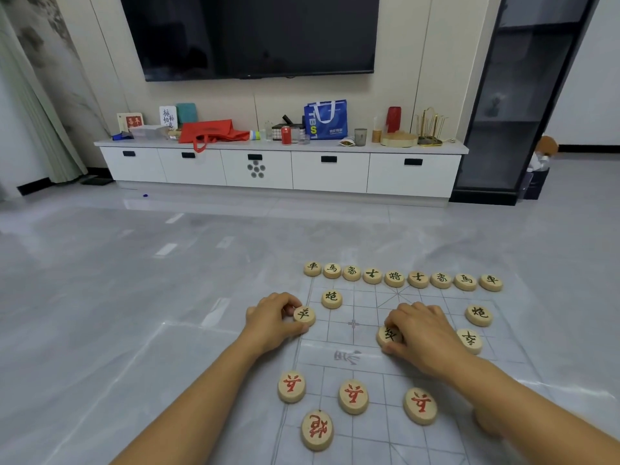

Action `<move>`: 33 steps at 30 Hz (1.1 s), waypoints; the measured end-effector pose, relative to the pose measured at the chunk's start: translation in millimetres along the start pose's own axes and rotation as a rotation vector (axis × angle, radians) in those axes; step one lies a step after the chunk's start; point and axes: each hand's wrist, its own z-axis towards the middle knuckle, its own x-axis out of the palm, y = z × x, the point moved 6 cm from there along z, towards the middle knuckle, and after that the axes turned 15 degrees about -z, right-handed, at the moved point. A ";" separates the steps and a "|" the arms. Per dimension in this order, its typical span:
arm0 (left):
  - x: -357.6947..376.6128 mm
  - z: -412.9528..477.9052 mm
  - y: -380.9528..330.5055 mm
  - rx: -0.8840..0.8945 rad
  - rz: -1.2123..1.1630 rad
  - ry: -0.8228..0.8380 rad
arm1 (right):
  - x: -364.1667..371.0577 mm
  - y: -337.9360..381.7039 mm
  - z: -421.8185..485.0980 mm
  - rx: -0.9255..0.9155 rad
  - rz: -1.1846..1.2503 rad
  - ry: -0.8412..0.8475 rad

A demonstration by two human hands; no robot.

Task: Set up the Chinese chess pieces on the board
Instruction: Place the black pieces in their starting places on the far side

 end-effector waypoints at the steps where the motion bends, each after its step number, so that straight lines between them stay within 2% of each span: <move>1: -0.5 -0.1 1.9 -0.009 -0.042 -0.018 | -0.3 0.3 1.3 -0.001 -0.001 0.008; 9: 0.7 0.8 6.9 -0.010 -0.114 -0.055 | -0.5 11.9 21.0 0.028 0.102 -0.015; 22: 1.2 -1.9 6.2 0.031 -0.084 -0.041 | 3.3 31.1 37.1 0.082 0.198 -0.044; 33: 2.7 0.5 9.7 0.031 -0.067 -0.020 | 2.2 29.4 37.4 0.121 0.194 -0.025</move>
